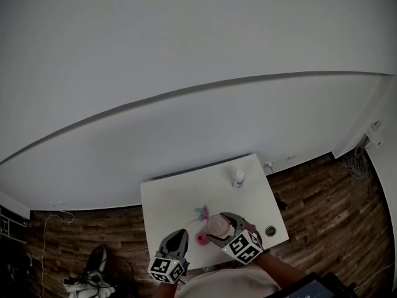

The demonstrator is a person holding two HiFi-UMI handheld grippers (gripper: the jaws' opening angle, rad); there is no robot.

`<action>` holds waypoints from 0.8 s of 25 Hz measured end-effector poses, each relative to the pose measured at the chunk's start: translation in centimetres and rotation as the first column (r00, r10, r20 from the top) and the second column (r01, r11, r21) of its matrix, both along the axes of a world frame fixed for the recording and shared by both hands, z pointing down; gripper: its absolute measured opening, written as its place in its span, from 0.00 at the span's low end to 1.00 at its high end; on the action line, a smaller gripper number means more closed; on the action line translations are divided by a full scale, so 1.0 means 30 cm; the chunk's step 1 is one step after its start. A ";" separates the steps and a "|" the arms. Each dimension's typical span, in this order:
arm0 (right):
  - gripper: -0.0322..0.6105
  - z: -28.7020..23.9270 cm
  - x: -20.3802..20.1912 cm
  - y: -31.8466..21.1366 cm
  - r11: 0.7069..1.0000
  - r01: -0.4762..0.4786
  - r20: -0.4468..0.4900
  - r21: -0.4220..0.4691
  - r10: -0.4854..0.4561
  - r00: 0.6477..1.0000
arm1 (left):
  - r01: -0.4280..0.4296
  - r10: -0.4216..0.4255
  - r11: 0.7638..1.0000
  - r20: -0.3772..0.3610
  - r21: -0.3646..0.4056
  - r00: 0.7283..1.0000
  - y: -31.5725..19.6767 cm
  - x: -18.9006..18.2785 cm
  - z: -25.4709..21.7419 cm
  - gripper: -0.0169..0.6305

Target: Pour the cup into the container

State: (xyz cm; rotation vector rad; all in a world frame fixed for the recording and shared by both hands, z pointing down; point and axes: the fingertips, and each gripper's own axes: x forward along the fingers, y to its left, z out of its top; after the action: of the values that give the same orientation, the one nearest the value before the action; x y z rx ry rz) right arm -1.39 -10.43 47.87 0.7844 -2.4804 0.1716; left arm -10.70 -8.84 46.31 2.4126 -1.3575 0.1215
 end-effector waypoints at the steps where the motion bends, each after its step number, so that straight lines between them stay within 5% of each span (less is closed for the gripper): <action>1: 0.64 0.001 -0.003 -0.003 1.000 0.003 -0.001 0.001 -0.003 1.000 | 0.004 -0.004 1.000 0.000 0.001 1.000 -0.006 0.004 0.000 0.05; 20: 0.64 -0.001 0.049 -0.032 1.000 0.026 0.009 -0.012 -0.026 1.000 | 0.014 -0.014 1.000 -0.002 -0.002 1.000 -0.041 0.107 0.019 0.05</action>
State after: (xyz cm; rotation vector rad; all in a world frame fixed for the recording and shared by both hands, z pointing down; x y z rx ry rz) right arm 0.08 -11.38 47.83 0.7480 -2.4943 0.1809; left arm -7.49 -10.06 46.89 2.4008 -1.3722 0.1172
